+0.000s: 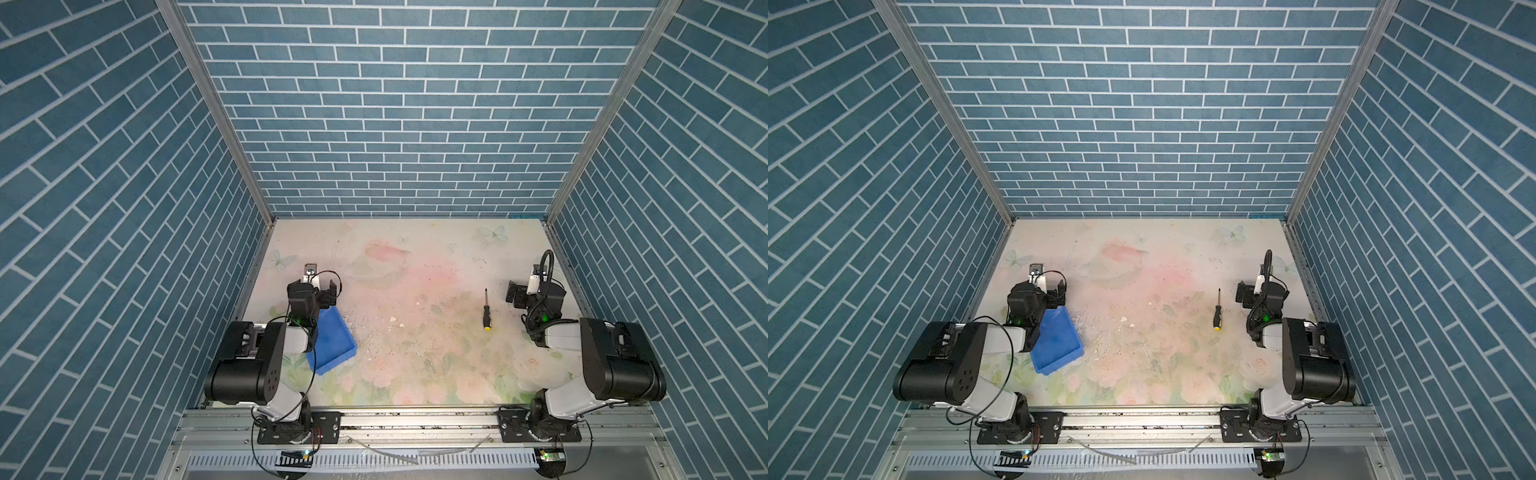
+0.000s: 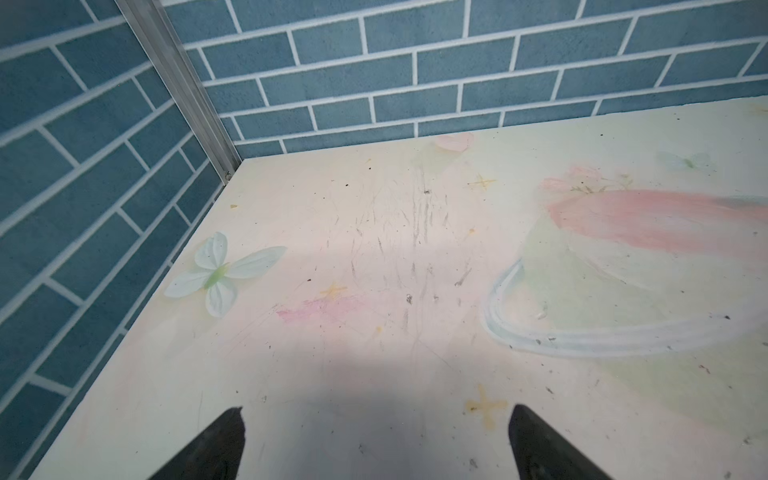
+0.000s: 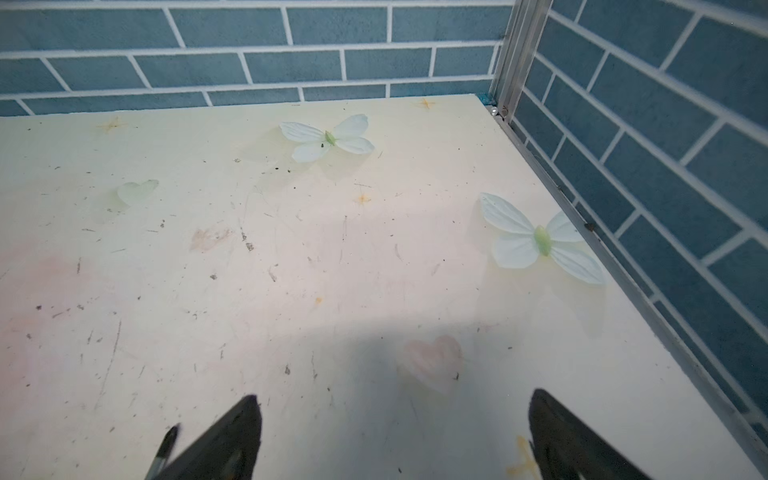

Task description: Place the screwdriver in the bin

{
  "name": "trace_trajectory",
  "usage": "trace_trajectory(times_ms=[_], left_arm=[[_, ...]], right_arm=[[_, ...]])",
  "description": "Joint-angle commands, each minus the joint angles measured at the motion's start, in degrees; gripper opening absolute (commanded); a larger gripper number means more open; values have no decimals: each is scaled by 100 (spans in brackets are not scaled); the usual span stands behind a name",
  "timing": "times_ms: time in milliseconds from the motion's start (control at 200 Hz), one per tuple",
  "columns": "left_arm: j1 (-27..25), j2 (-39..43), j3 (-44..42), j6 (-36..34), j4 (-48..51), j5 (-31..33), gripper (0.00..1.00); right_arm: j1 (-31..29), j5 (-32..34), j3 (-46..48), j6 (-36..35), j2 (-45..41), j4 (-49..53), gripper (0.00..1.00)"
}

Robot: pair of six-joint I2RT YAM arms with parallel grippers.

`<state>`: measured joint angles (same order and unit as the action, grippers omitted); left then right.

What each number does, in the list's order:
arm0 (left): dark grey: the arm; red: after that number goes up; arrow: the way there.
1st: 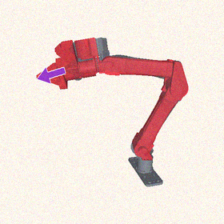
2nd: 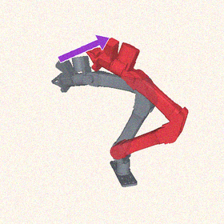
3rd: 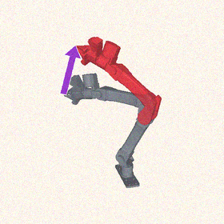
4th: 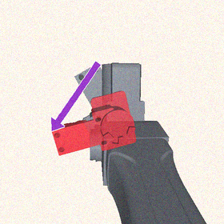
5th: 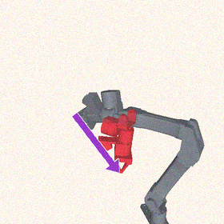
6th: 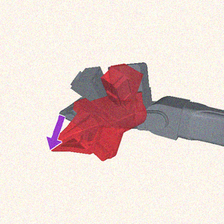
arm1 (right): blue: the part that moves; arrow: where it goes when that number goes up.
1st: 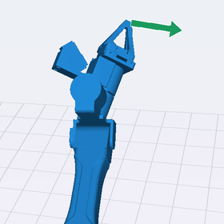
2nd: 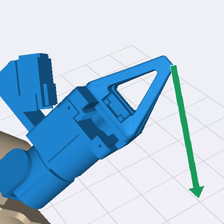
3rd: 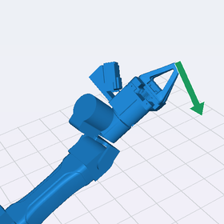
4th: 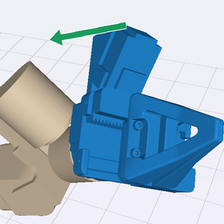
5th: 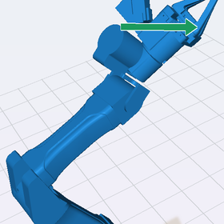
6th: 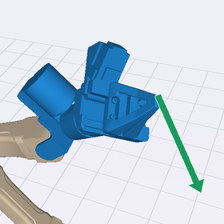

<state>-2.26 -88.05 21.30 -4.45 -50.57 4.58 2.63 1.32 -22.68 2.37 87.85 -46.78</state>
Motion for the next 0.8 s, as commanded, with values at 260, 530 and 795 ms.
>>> trace_trajectory(times_ms=[260,530,795], left_arm=[[24,24,68,5,29,-64,100],[24,16,73,5,29,-62,100],[-23,65,-194,-22,-438,124,100]], right_arm=[[4,19,-44,84,19,-163,99],[9,10,-44,83,24,-147,99],[7,-4,2,79,-10,-203,99]])
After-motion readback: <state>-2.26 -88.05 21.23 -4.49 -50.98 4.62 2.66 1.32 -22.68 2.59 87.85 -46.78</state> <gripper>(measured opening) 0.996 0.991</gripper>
